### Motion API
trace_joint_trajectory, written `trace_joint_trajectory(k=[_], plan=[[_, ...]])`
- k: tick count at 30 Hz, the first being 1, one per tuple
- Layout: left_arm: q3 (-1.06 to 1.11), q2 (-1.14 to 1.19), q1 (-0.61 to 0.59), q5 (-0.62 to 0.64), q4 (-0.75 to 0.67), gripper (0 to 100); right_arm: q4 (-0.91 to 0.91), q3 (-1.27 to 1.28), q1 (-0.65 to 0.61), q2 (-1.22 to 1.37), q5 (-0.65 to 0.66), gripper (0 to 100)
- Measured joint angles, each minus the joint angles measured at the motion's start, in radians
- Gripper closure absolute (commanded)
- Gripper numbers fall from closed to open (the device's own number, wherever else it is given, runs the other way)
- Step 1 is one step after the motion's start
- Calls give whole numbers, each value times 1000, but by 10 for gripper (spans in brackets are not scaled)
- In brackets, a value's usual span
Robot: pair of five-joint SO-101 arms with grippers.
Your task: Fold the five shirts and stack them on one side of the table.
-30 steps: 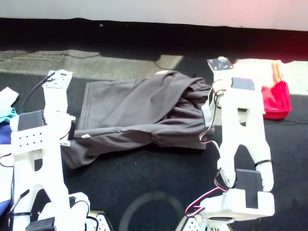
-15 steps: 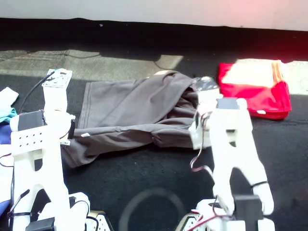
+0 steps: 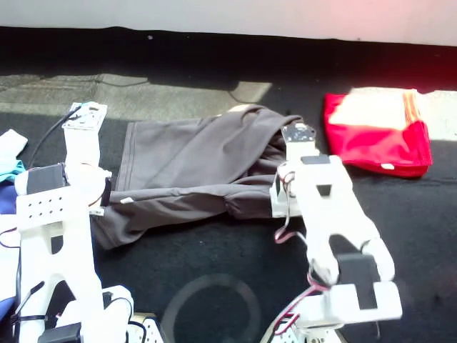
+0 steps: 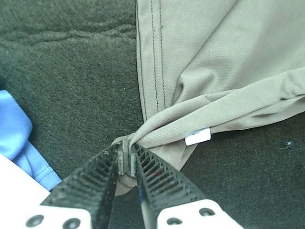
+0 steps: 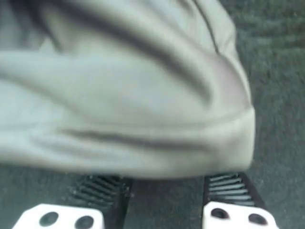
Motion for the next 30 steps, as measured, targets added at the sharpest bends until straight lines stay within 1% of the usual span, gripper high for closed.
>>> trace_joint_trajectory(k=[3,7,9,12,19,23,26,30], plan=[[0,0,0,0,0,991,20,-81,0,91,-17,800],[0,0,0,0,0,991,23,-121,0,118,-21,813],[0,0,0,0,0,991,23,-121,0,118,-21,868],[0,0,0,0,0,991,23,-124,6,118,-21,989],[0,0,0,0,0,991,21,-132,3,120,-21,993],[0,0,0,0,0,991,87,-132,3,110,-21,993],[0,0,0,0,0,991,163,-118,3,20,-21,993],[0,0,0,0,0,991,249,-29,2,-173,-17,993]])
